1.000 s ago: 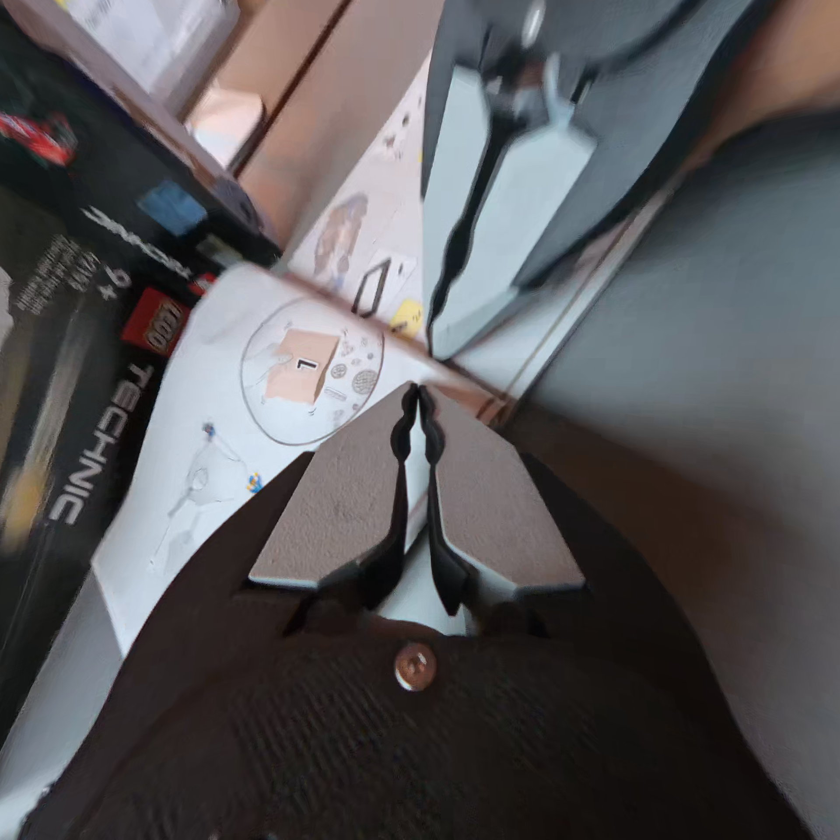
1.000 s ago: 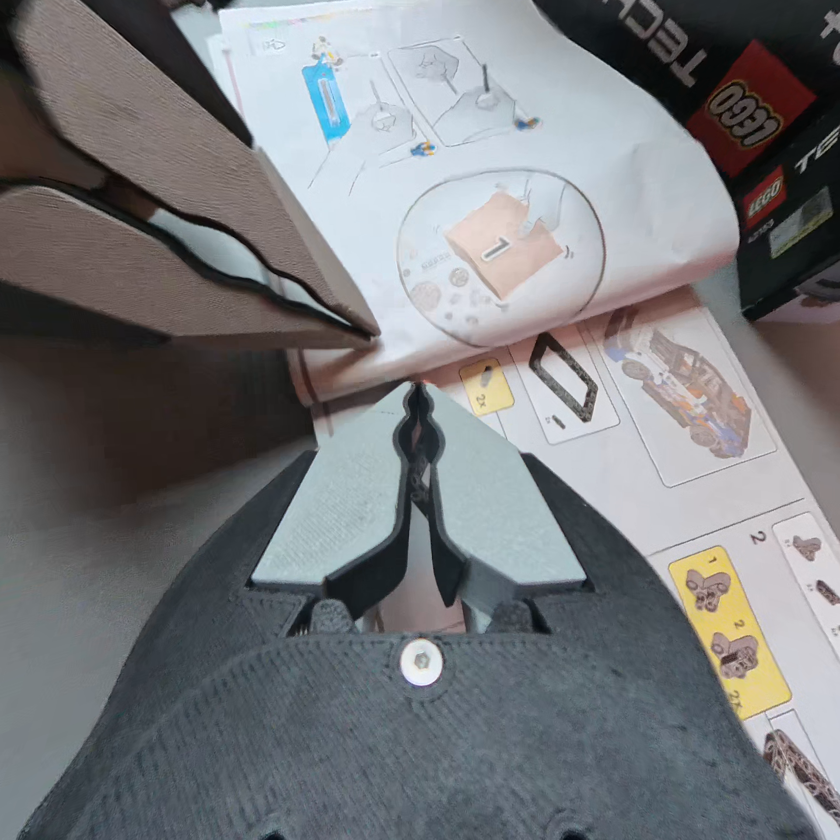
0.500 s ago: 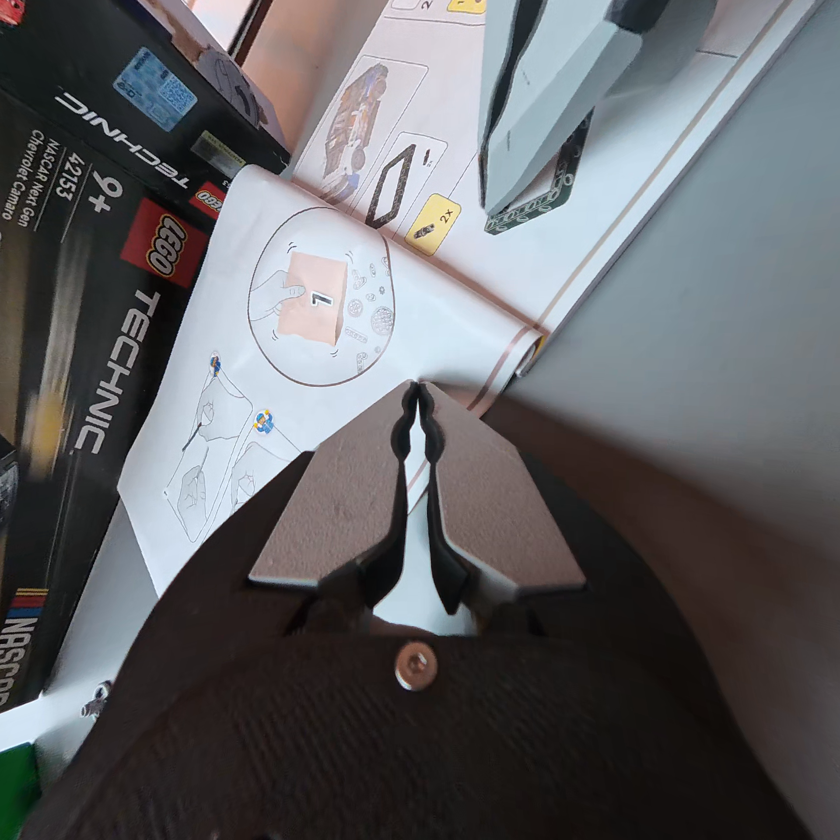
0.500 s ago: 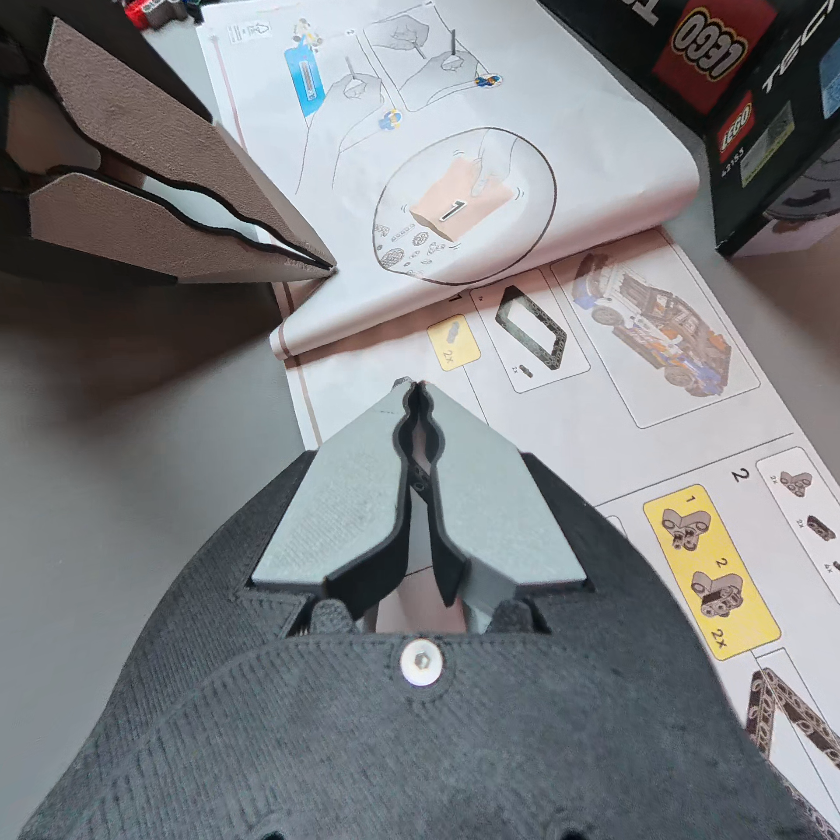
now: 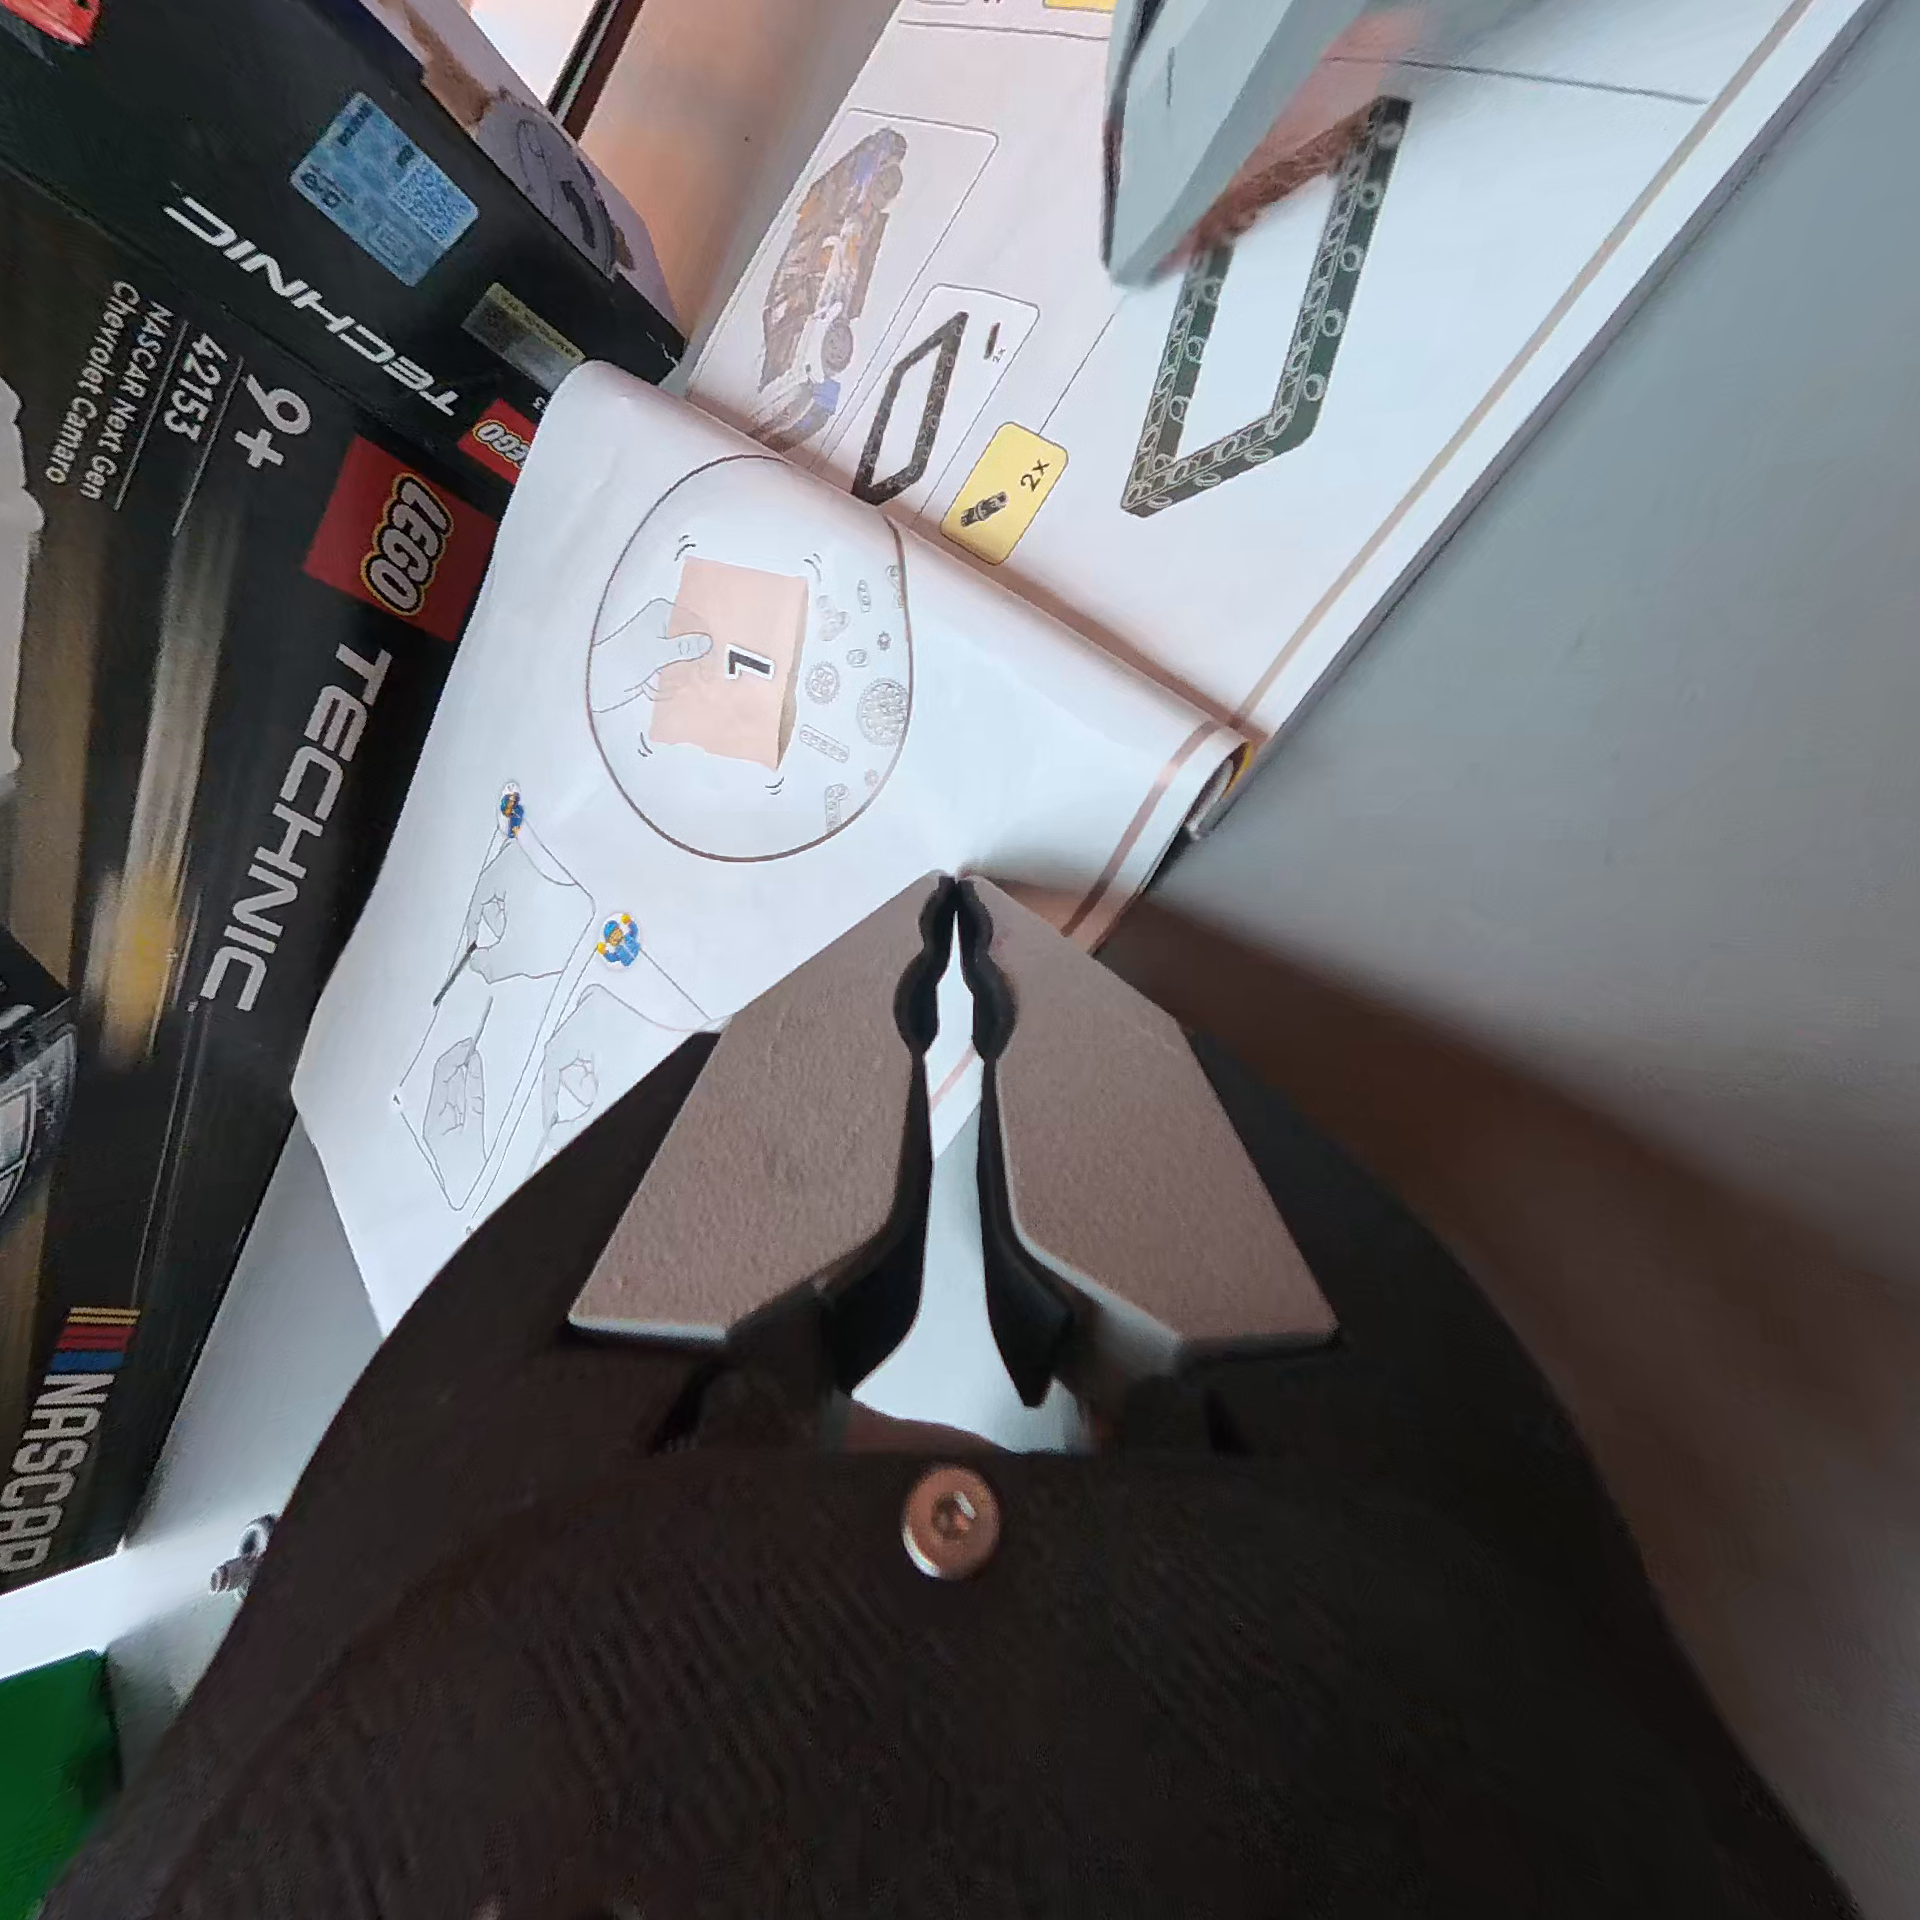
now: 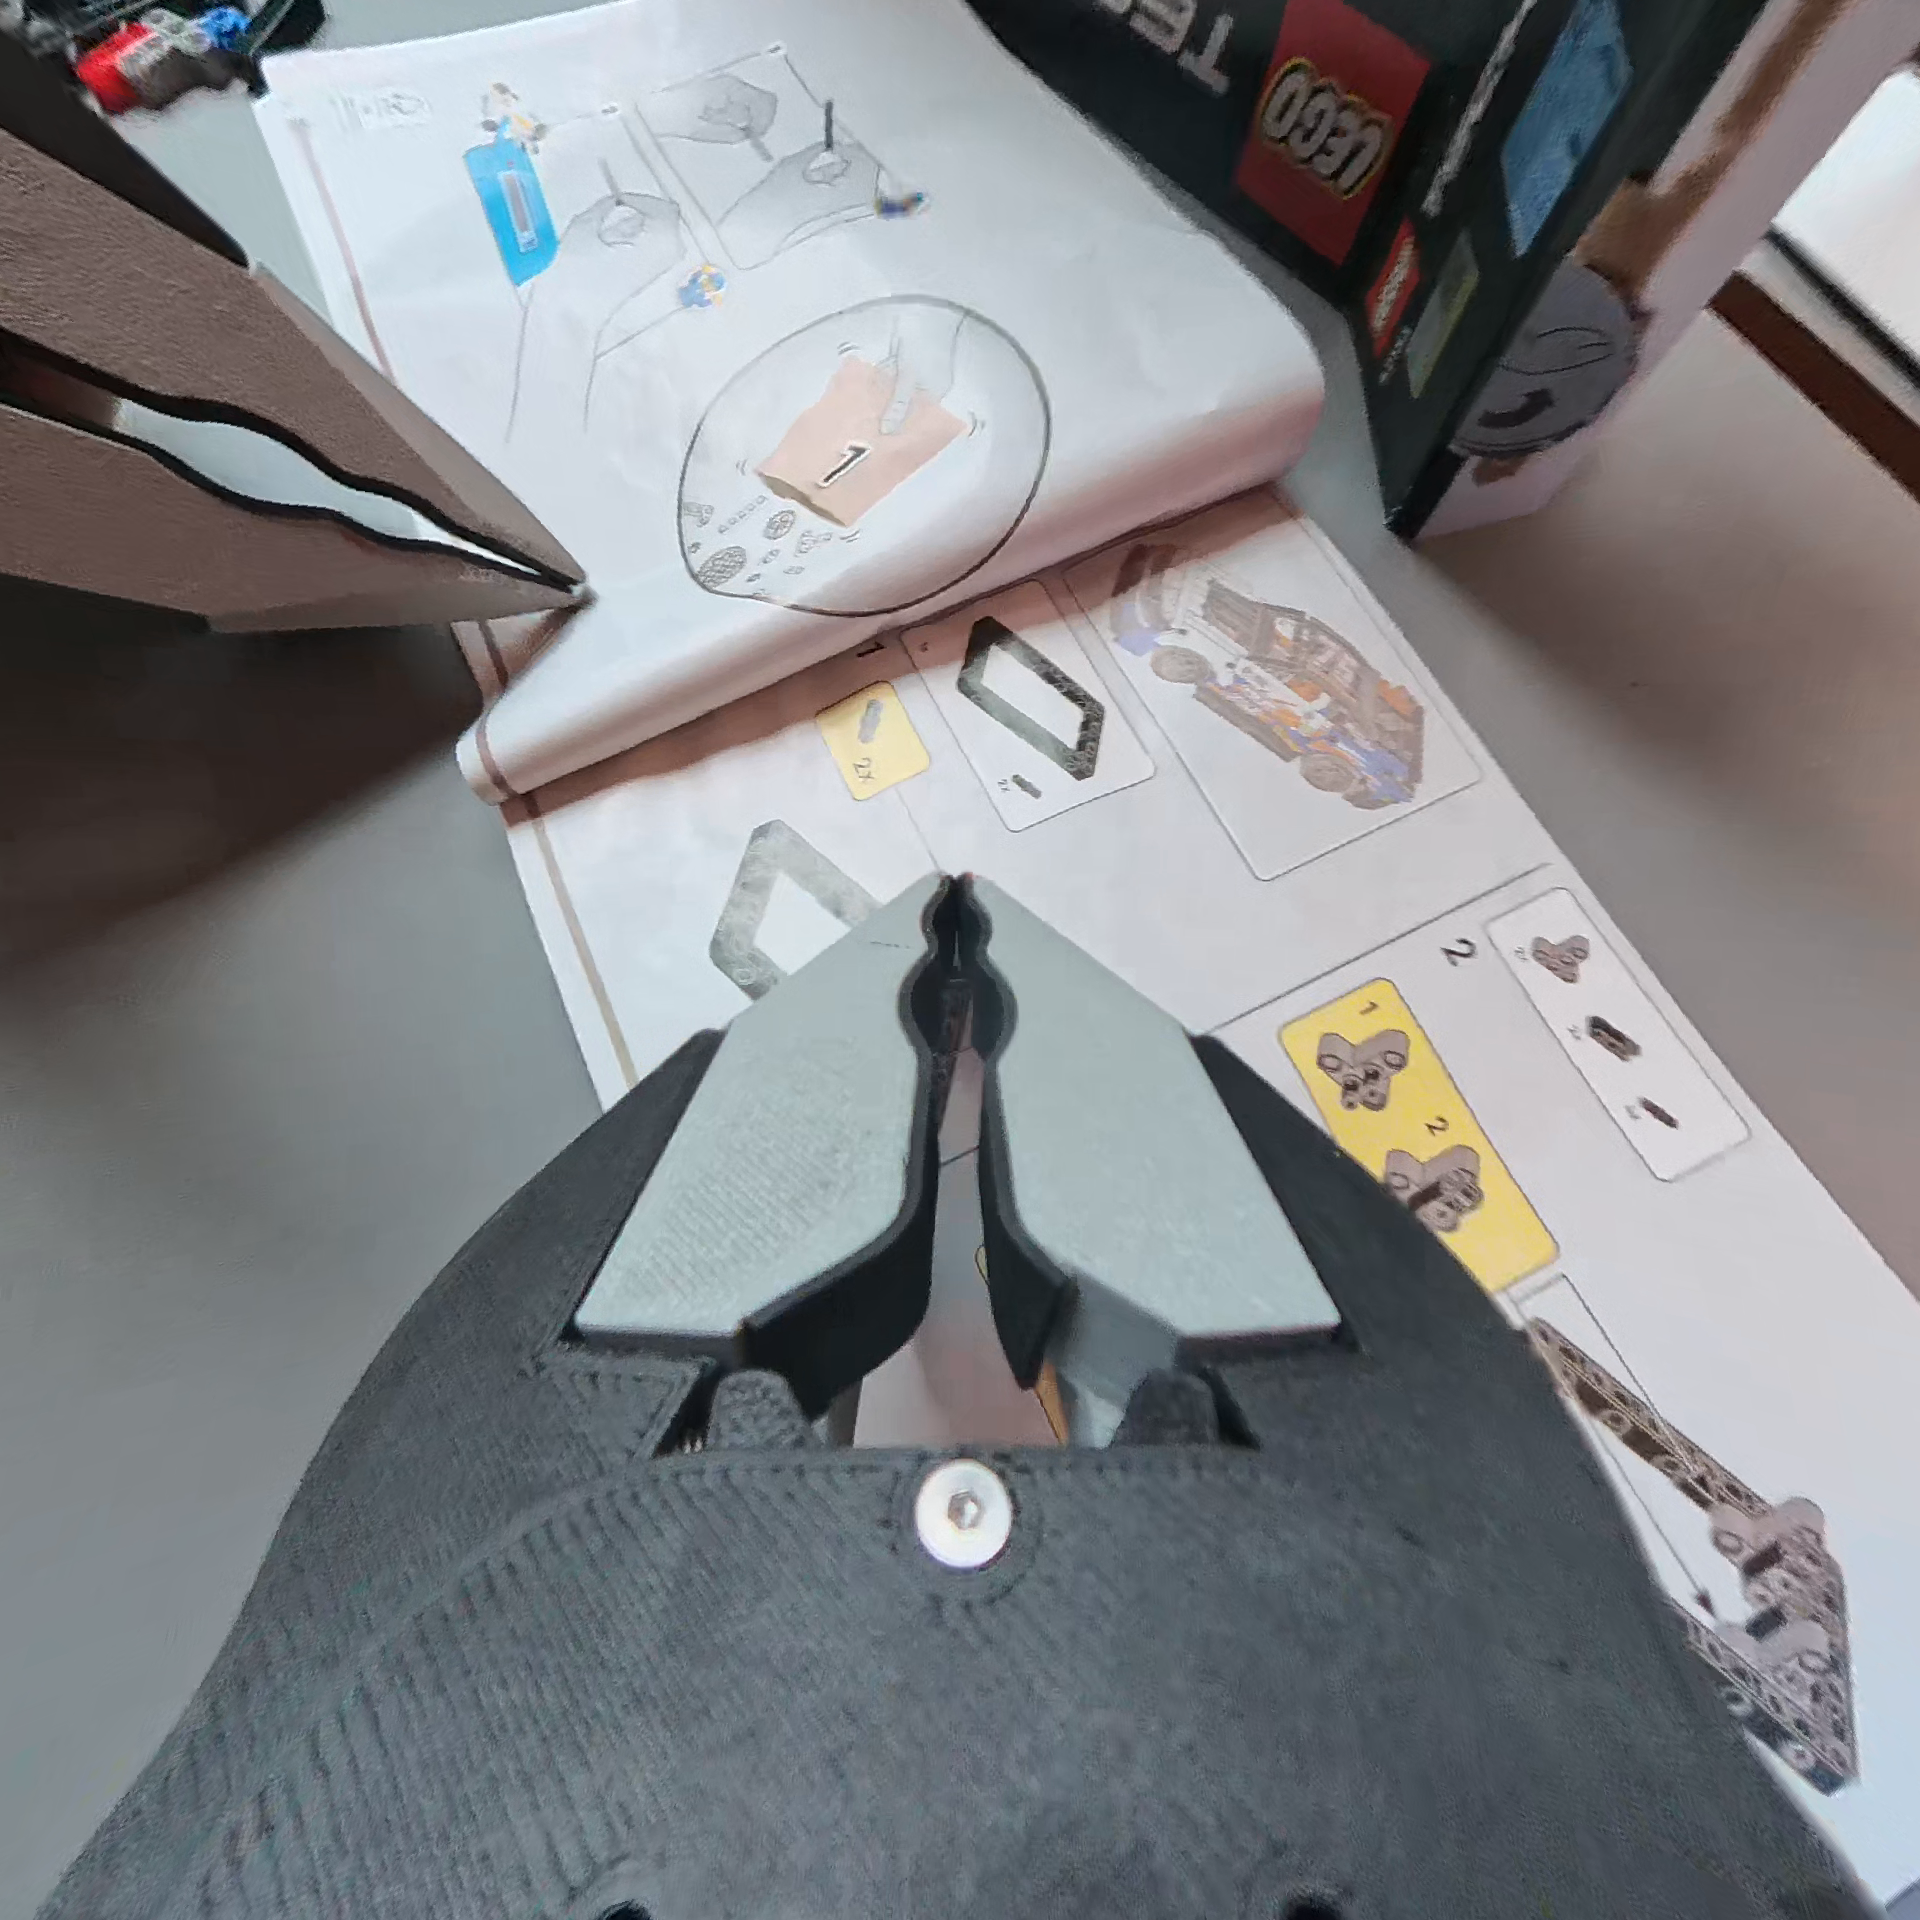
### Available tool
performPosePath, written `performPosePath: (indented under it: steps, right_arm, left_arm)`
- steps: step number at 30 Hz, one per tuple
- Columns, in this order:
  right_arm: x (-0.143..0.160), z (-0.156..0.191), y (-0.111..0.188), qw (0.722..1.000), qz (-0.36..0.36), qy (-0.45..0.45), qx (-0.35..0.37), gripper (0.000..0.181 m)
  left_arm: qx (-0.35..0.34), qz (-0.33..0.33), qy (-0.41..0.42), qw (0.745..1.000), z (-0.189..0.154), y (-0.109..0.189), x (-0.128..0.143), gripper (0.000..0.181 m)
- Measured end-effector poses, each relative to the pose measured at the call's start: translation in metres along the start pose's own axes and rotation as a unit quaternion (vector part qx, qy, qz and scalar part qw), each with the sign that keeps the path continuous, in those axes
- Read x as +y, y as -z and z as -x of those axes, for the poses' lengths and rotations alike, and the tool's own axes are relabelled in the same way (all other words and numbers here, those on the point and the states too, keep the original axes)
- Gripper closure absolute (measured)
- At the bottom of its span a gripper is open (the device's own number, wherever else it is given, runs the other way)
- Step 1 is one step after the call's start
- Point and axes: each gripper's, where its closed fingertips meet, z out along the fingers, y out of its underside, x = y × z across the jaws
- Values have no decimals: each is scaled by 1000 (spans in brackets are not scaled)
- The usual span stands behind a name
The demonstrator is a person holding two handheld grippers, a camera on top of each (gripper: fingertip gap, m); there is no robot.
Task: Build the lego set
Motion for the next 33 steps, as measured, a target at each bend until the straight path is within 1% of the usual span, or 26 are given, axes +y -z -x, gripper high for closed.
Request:
performPosePath:
  steps: [1,2,6,9,12,14,17,19,24,28,33]
  right_arm:
    - [-4,-2,4,1000,-15,-2,6,181]
    - [-8,-4,8,999,-33,-7,8,181]
    - [-27,-21,33,993,-100,-18,53,181]
    - [-36,-32,52,987,-131,-27,94,172]
    - [-45,-35,68,981,-157,-37,107,167]
    - [-51,-34,78,979,-168,-43,110,161]
    - [-60,-35,98,973,-191,-51,120,150]
    - [-63,-36,109,970,-200,-63,122,141]
    - [-69,-42,131,962,-229,-79,128,128]
    - [-78,-38,145,950,-273,-105,106,122]
    - [-80,-41,155,945,-285,-102,126,121]
  left_arm:
    - [-1,-4,-1,1000,1,2,-1,181]
    - [-1,-8,-1,1000,2,3,-2,181]
    - [-10,-29,9,999,8,12,-11,166]
    - [-8,-41,8,999,7,17,-17,157]
    - [4,-62,6,998,0,24,-25,153]
    - [18,-85,13,996,-7,31,-35,152]
    - [53,-138,36,988,-15,45,-53,152]
    - [67,-162,41,984,-19,51,-59,151]
    - [87,-144,37,985,-30,42,-53,150]
    - [93,-140,32,985,-35,41,-52,150]
    - [95,-139,33,985,-35,40,-52,150]
